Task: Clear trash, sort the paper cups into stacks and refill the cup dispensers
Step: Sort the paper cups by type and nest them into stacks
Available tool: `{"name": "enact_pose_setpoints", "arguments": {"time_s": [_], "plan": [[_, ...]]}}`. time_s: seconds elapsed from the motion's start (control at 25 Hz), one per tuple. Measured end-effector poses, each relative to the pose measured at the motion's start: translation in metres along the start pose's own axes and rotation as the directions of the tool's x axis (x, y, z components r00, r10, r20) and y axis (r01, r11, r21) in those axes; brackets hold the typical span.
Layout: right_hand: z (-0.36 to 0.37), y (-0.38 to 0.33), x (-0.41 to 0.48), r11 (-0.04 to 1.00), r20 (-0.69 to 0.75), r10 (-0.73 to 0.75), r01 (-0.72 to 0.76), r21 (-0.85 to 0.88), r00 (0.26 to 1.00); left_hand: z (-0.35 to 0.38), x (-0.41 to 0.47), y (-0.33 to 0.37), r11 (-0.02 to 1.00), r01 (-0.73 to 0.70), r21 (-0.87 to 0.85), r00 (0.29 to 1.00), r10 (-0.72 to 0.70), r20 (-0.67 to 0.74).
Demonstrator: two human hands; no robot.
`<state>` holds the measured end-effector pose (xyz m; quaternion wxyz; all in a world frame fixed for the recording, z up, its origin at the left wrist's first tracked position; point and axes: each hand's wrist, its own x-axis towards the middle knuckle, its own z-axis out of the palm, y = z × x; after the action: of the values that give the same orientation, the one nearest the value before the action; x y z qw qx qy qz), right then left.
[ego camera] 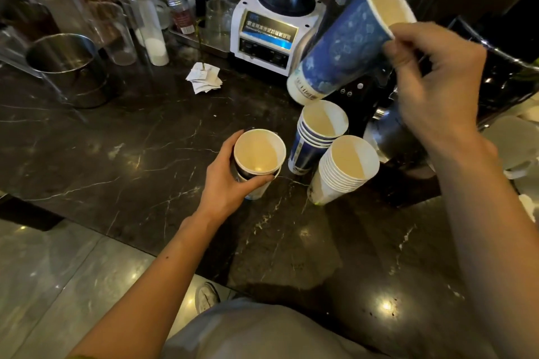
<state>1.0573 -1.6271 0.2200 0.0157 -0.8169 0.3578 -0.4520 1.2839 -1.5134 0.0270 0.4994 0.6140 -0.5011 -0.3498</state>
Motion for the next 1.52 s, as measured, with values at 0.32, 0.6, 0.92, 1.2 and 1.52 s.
{"name": "enact_pose_setpoints", "arguments": {"time_s": [0.32, 0.6, 0.92, 1.2, 1.52], "plan": [[0.054, 0.051, -0.063, 0.97, 0.559, 0.166, -0.033, -0.24, 0.812, 0.001, 0.0, -0.005, 1.0, 0.012, 0.002, 1.0, -0.012, 0.004], [0.078, -0.007, -0.072, 0.985, 0.672, -0.162, 0.161, 0.065, 0.722, -0.002, 0.0, -0.002, 1.0, -0.007, -0.025, 0.999, 0.008, 0.037], [0.091, -0.011, -0.086, 0.969, 0.685, -0.24, 0.217, 0.122, 0.687, -0.001, 0.0, 0.0, 1.0, -0.003, -0.031, 0.997, 0.005, 0.075], [-0.012, -0.014, -0.039, 0.993, 0.1, -0.103, 0.096, 0.071, 0.99, 0.007, 0.0, -0.002, 1.0, 0.026, -0.003, 0.996, -0.026, 0.08], [-0.051, 0.027, -0.092, 0.983, 0.266, -0.013, 0.061, -0.175, 0.964, 0.009, -0.004, 0.002, 1.0, 0.012, 0.02, 0.999, -0.013, 0.045]]}}
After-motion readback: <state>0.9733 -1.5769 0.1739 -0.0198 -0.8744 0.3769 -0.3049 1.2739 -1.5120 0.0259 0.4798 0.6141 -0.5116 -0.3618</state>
